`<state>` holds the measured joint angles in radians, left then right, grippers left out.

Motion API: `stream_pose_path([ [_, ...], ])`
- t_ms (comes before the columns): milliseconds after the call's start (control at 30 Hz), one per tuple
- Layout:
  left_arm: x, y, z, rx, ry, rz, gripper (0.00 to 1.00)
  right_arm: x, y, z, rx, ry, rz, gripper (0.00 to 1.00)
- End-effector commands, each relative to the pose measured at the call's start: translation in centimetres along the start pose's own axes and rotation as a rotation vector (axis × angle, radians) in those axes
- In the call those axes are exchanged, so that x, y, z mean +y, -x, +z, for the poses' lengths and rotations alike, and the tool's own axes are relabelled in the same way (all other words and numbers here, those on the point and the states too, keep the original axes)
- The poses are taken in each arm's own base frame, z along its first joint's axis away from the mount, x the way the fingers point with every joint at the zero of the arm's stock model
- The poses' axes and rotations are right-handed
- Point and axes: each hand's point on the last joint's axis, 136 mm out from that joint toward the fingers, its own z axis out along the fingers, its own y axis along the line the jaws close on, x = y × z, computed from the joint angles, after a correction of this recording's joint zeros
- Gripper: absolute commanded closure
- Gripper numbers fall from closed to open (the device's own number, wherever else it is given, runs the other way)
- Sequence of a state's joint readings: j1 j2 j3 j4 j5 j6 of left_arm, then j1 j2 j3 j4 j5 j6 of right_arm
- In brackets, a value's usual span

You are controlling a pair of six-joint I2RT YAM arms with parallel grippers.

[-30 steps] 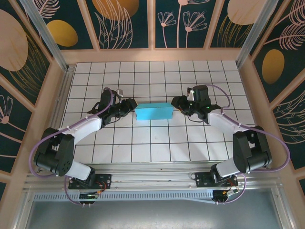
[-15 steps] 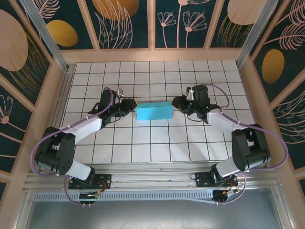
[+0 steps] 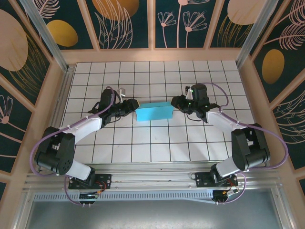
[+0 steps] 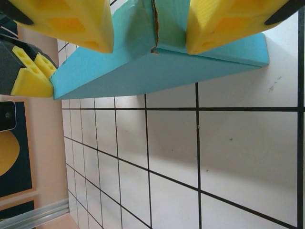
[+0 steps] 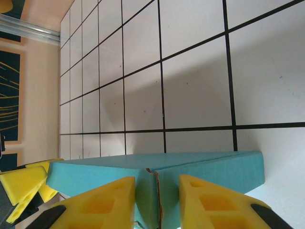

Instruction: Fold the paper box

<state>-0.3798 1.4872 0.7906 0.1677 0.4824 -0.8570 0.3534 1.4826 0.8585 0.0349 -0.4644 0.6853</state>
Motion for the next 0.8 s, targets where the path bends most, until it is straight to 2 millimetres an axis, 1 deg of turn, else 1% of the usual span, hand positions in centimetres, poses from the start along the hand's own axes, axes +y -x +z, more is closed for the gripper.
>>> stream_pose_path([
  [0, -0.1, -1.3, -0.3, 0.033, -0.019, -0.005, 0.72, -0.1, -0.7, 0.4, 0.012, -0.007, -0.026, 0.74],
  [33, 0.0, -1.5, -0.3, 0.035, -0.016, -0.006, 0.75, -0.2, -0.9, 0.5, 0.016, -0.012, -0.027, 0.75],
  [133, 0.2, -1.8, -0.4, 0.043, -0.018, -0.008, 0.78, -0.8, -1.5, 0.5, 0.027, -0.025, -0.027, 0.76],
  [367, -1.2, -2.3, -0.7, 0.065, -0.090, 0.034, 0.78, -1.1, -2.0, 0.8, 0.021, -0.023, -0.024, 0.77],
  [500, -0.9, -2.4, -0.7, 0.075, -0.074, 0.064, 0.78, -0.9, -2.4, 0.8, 0.023, -0.023, -0.038, 0.77],
  [700, -0.5, -3.9, -1.0, 0.096, -0.076, 0.070, 0.78, -1.4, -3.9, 0.0, 0.020, -0.055, -0.081, 0.76],
  [767, -0.4, -4.6, -1.3, 0.100, -0.079, 0.068, 0.78, -1.7, -4.7, -0.6, 0.018, -0.060, -0.079, 0.76],
])
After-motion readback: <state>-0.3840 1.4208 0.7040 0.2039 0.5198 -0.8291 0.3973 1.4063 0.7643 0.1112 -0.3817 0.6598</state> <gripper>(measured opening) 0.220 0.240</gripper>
